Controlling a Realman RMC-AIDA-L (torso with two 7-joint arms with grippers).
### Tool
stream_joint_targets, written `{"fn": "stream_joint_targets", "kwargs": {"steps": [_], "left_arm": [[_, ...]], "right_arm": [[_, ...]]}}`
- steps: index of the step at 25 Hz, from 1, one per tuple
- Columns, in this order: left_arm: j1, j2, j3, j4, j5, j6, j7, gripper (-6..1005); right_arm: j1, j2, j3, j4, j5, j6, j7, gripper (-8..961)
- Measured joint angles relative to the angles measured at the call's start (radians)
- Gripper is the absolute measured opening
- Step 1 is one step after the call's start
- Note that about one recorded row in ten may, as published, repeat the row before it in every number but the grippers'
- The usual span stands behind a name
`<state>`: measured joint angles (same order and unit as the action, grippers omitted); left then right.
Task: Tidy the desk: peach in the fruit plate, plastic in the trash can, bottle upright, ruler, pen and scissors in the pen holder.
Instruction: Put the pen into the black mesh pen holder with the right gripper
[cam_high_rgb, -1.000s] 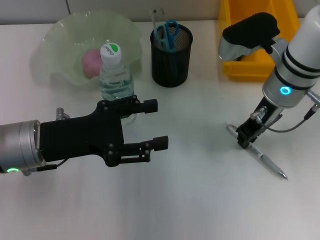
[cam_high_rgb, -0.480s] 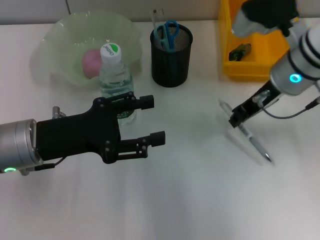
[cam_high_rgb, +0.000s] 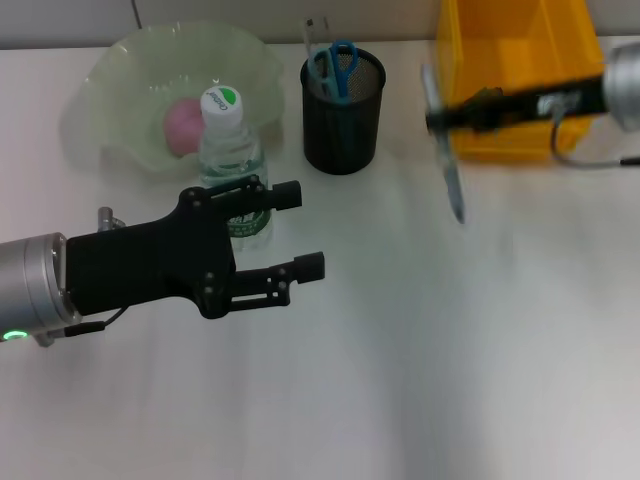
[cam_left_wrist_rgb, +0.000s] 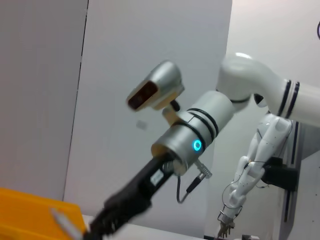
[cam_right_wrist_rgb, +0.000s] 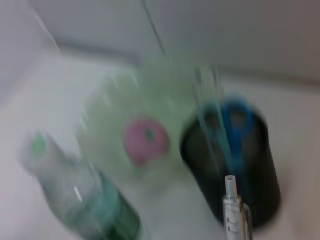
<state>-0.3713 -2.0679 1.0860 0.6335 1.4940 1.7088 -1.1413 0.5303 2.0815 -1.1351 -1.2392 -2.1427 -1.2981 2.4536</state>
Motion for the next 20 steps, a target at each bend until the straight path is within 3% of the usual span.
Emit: {"fn": "stream_joint_targets", "kwargs": {"steps": [1, 4, 6, 9, 11, 20], "left_arm": [[-0.001, -0.001, -0.004, 0.000, 0.000, 0.000, 0.000, 786], [-0.005, -0.002, -0.008, -0.004, 0.000, -0.001, 0.000, 786], [-0.011, -0.002, -0.009, -0.010, 0.000, -0.003, 0.000, 786], [-0.013, -0.002, -0.009, -0.010, 0.000, -0.006, 0.000, 786], [-0.016, -0.002, -0.009, -0.010, 0.000, -0.009, 0.000, 786], [-0.030, -0.001, -0.011, -0.014, 0.000, -0.021, 0.000, 786]], "right_arm": [[-0.020, 0.000, 0.065, 0.053, 0.146, 0.028, -0.129, 184], [-0.021, 0.000, 0.121, 0.137, 0.275, 0.042, -0.254, 186], [0.004, 0.000, 0.186, 0.304, 0.444, 0.080, -0.429, 188], [0.030, -0.001, 0.204, 0.406, 0.520, 0.111, -0.531, 190], [0.076, 0.000, 0.207, 0.543, 0.636, 0.150, -0.737, 192], [0.204, 0.008, 0.196, 0.875, 0.937, 0.188, -1.206, 199]]}}
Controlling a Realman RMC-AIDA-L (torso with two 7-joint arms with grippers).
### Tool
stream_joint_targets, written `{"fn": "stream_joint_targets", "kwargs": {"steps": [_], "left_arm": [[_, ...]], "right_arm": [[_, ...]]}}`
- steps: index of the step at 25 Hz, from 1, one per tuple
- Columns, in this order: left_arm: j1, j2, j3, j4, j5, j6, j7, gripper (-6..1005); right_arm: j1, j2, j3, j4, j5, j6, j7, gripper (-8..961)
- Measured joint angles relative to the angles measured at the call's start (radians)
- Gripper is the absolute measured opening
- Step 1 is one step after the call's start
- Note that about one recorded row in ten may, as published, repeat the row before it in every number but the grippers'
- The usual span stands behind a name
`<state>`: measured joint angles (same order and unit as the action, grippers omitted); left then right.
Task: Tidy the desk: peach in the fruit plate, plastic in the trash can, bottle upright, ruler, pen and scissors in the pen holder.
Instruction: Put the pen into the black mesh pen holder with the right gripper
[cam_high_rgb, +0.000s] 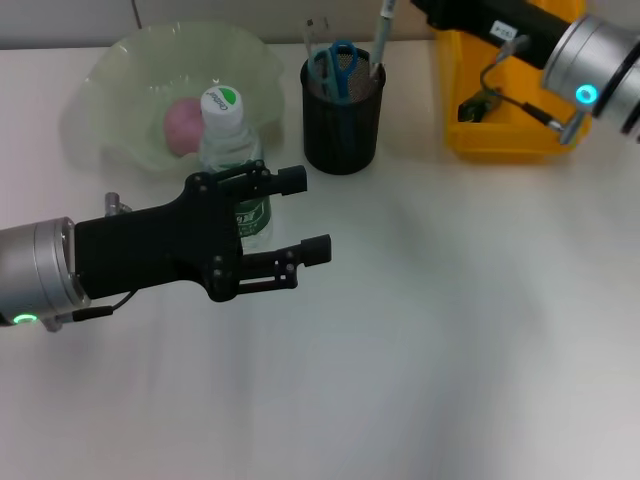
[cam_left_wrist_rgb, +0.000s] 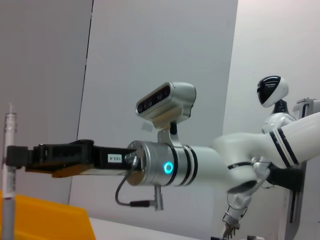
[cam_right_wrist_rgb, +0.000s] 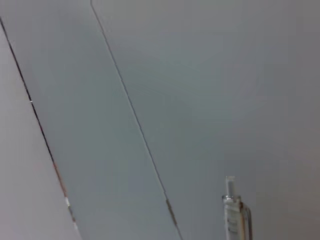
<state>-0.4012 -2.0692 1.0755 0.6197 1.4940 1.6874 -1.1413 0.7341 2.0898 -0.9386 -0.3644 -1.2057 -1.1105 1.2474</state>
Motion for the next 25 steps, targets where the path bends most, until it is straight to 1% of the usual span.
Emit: {"fn": "stream_joint_targets", "kwargs": {"steps": [1, 2, 6, 13, 16, 25], "left_arm": [[0.000, 0.000, -0.004, 0.000, 0.000, 0.000, 0.000, 786], [0.000, 0.000, -0.004, 0.000, 0.000, 0.000, 0.000, 786], [-0.003, 0.000, -0.010, -0.006, 0.000, -0.004, 0.000, 786], [-0.010, 0.000, -0.011, -0.007, -0.001, -0.012, 0.000, 786], [-0.013, 0.000, -0.011, -0.006, -0.002, -0.012, 0.000, 786], [-0.014, -0.001, -0.011, -0.007, -0.003, -0.012, 0.000, 786]], "right_arm": [[0.019, 0.001, 0.000, 0.058, 0.044, -0.004, -0.100, 199], [0.019, 0.001, 0.000, 0.058, 0.044, -0.004, -0.100, 200], [0.038, 0.001, -0.001, 0.128, 0.059, 0.002, -0.241, 203], [0.042, 0.001, -0.001, 0.163, 0.060, 0.004, -0.337, 209], [0.045, 0.002, 0.000, 0.186, 0.062, 0.005, -0.425, 211], [0.054, 0.003, 0.002, 0.204, 0.064, 0.007, -0.463, 218]]}}
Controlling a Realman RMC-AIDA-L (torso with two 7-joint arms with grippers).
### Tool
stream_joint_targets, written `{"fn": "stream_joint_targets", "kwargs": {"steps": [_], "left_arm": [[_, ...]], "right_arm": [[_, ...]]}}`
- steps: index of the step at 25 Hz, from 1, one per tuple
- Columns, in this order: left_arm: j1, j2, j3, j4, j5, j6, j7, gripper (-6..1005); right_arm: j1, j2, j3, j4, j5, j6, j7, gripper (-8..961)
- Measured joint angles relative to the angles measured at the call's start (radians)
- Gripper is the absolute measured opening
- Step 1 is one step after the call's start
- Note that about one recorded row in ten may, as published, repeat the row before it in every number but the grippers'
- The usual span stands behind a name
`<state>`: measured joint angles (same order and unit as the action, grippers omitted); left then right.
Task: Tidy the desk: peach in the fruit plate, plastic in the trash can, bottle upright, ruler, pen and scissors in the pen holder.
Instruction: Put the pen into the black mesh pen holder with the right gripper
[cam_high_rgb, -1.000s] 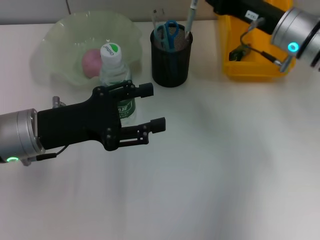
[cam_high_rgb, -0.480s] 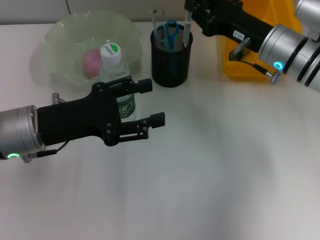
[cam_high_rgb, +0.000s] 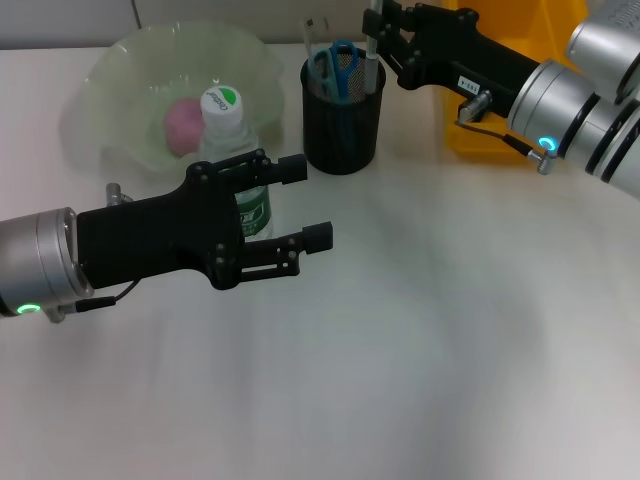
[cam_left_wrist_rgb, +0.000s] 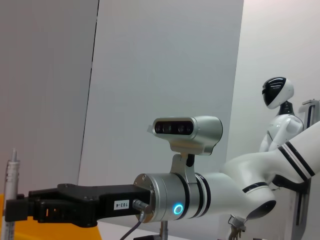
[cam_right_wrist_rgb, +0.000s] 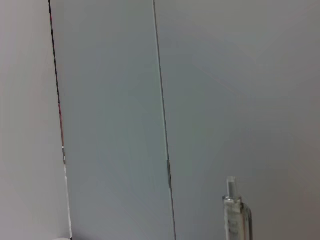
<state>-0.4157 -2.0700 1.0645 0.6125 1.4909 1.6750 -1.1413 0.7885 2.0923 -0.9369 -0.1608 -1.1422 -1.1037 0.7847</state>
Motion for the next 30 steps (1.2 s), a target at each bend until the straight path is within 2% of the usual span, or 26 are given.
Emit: {"fn": "stream_joint_targets", "kwargs": {"steps": [20, 25, 27, 30], "left_arm": [[0.006, -0.001, 0.000, -0.002, -0.006, 0.007, 0.000, 786], [0.012, 0.000, 0.000, -0.002, -0.038, 0.017, 0.000, 786], [0.022, 0.001, 0.000, -0.002, -0.091, 0.036, 0.000, 786], [0.024, 0.001, 0.000, -0.002, -0.102, 0.048, 0.001, 786]], "right_arm": [[0.020, 0.000, 0.001, 0.030, 0.000, 0.021, -0.005, 234], [0.016, 0.000, 0.006, 0.029, 0.000, 0.017, -0.004, 376], [0.012, 0.000, 0.009, 0.029, 0.000, 0.006, -0.004, 376], [0.000, 0.000, 0.009, 0.026, 0.000, -0.039, -0.003, 376]]}}
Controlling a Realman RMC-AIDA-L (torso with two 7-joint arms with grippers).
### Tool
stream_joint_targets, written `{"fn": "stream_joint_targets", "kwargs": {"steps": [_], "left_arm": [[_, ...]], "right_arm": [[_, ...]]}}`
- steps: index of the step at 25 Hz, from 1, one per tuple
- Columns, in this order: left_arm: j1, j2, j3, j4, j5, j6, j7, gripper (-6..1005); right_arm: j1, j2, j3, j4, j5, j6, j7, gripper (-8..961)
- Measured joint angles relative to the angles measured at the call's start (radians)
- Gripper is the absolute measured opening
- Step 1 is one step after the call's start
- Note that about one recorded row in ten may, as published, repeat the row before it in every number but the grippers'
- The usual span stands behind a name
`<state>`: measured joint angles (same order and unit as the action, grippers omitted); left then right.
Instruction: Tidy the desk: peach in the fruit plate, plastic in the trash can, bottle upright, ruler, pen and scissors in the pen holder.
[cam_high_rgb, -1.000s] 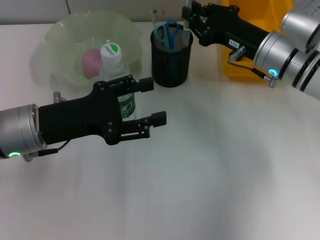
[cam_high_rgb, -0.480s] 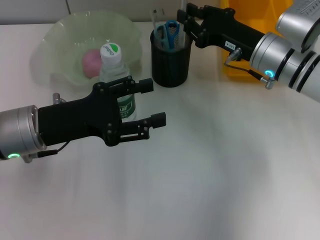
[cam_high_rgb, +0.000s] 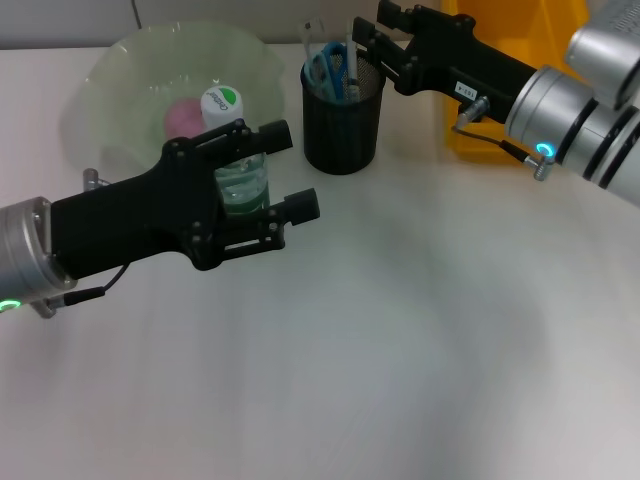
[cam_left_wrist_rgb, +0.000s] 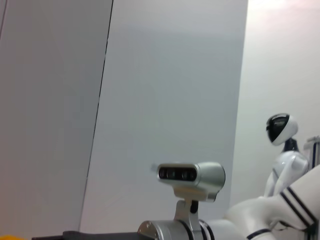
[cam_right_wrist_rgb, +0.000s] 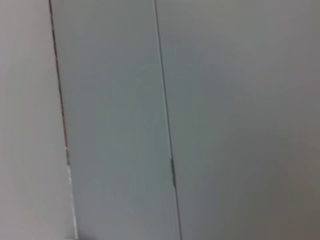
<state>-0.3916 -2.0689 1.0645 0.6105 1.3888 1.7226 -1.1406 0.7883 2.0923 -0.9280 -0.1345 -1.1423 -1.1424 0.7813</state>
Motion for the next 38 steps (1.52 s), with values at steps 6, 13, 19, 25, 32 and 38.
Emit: {"fn": "stream_joint_targets", "kwargs": {"steps": [6, 13, 19, 25, 32, 38], "left_arm": [[0.001, 0.002, 0.008, 0.003, -0.008, 0.029, 0.002, 786], [-0.003, 0.005, 0.011, 0.009, -0.003, 0.044, -0.005, 786], [-0.007, 0.009, 0.009, 0.011, 0.027, 0.053, -0.012, 786], [-0.004, 0.009, 0.007, 0.011, 0.108, 0.055, -0.028, 786], [0.005, 0.009, 0.005, 0.003, 0.215, 0.059, -0.061, 786], [0.027, 0.009, 0.003, 0.003, 0.233, 0.079, -0.065, 786]], "right_arm": [[-0.080, -0.005, -0.010, -0.037, -0.005, -0.187, 0.008, 375], [-0.268, -0.012, -0.122, -0.223, -0.034, -0.356, 0.154, 376], [-0.489, -0.010, -0.152, -0.491, -0.245, -0.516, 0.335, 504], [-0.596, -0.013, -0.082, -0.552, -0.317, -0.701, 0.359, 719], [-0.579, -0.013, -0.022, -0.552, -0.503, -0.755, 0.415, 718], [-0.562, -0.011, -0.020, -0.557, -0.503, -0.723, 0.416, 718]]}}
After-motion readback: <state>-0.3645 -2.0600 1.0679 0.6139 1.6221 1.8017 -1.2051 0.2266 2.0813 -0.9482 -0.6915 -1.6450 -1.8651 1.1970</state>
